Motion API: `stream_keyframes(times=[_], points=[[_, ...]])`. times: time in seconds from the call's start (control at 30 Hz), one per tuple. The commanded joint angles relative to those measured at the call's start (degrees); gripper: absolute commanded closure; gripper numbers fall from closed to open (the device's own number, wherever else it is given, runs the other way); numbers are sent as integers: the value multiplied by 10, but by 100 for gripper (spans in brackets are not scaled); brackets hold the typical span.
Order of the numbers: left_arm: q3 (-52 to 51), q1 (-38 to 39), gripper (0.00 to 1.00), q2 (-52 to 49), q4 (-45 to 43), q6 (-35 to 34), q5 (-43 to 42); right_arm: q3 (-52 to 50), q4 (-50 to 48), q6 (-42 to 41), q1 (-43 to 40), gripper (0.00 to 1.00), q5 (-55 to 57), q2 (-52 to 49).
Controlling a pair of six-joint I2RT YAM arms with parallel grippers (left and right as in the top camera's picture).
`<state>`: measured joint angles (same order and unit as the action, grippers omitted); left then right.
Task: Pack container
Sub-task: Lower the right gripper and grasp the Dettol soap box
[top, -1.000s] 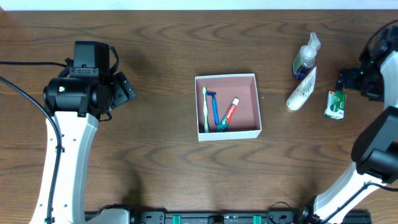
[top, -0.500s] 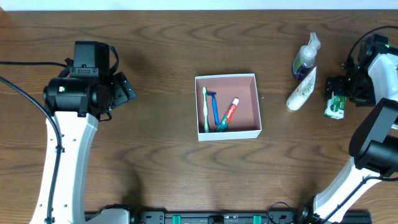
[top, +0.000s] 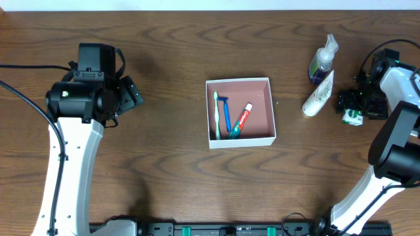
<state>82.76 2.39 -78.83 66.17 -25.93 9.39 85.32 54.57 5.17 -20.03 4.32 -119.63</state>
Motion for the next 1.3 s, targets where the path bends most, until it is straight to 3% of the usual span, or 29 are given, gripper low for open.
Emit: stream_keyframes(times=[0.0, 0.63, 0.73, 1.07, 1.27], points=[[1, -3, 2, -2, 2, -9, 3, -7, -11, 10, -11, 1, -2, -7], [1, -3, 2, -2, 2, -9, 3, -7, -27, 10, -12, 11, -3, -38], [1, -3, 2, -2, 2, -9, 3, -7, -28, 10, -15, 20, -3, -38], [1, -3, 2, -2, 2, -9, 3, 30, -1, 1, -23, 67, -2, -37], [1, -3, 2, -2, 2, -9, 3, 128, 75, -4, -23, 68, -3, -37]])
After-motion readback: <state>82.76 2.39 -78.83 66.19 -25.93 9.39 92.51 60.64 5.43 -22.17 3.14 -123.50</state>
